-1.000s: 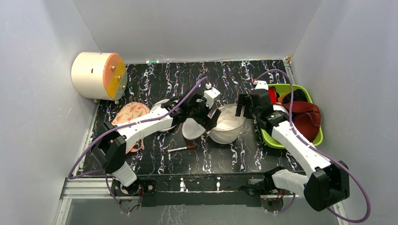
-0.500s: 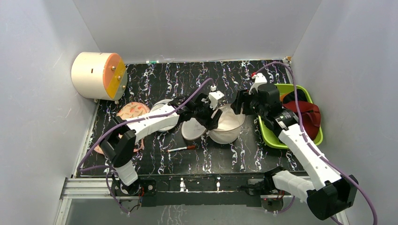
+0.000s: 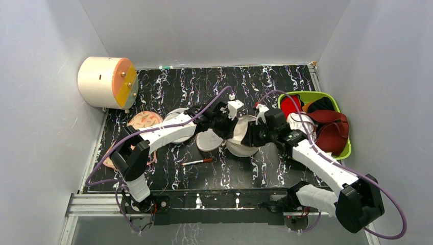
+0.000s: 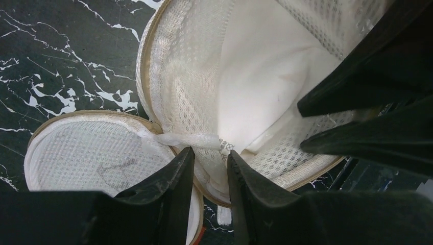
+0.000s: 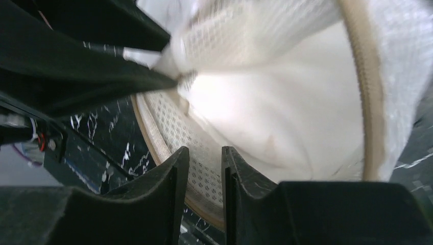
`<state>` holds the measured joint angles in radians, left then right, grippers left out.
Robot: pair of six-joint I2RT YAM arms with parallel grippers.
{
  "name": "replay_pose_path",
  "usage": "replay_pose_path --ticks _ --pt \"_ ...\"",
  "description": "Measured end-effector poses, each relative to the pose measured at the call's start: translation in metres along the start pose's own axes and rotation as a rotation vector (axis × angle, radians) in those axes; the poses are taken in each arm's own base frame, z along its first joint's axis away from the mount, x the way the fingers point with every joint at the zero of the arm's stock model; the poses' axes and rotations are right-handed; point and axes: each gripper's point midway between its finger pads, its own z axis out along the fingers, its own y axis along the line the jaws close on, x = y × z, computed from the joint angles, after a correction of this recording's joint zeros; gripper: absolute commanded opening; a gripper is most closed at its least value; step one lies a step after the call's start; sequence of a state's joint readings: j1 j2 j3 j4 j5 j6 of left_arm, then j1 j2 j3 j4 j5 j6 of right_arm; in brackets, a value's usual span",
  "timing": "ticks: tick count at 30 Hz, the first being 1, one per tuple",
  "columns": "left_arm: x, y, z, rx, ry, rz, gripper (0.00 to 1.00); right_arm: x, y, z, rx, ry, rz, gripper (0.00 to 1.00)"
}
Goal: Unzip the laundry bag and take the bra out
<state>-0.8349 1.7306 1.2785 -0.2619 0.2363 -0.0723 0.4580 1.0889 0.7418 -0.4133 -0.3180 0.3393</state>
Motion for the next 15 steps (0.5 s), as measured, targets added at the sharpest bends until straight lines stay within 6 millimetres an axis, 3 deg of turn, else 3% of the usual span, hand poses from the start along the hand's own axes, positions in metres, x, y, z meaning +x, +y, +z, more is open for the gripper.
replay_pose_path --ticks 4,8,11,15 --pt "-0.001 -0.002 0.000 0.013 -0.001 -0.005 0.15 0.041 0.004 0.011 -0.029 0.082 0.047 0.27" --pt "0.000 -0.003 0.004 0.021 0.007 -0.011 0.02 0.066 0.011 0.020 -0.056 0.117 0.062 0.26" --pt "0.002 -0.004 0.004 0.026 0.016 -0.012 0.00 0.074 0.015 0.024 -0.066 0.130 0.068 0.28" --pt "0.002 -0.005 0.004 0.029 0.016 -0.010 0.00 0.068 0.012 0.025 -0.044 0.105 0.068 0.40"
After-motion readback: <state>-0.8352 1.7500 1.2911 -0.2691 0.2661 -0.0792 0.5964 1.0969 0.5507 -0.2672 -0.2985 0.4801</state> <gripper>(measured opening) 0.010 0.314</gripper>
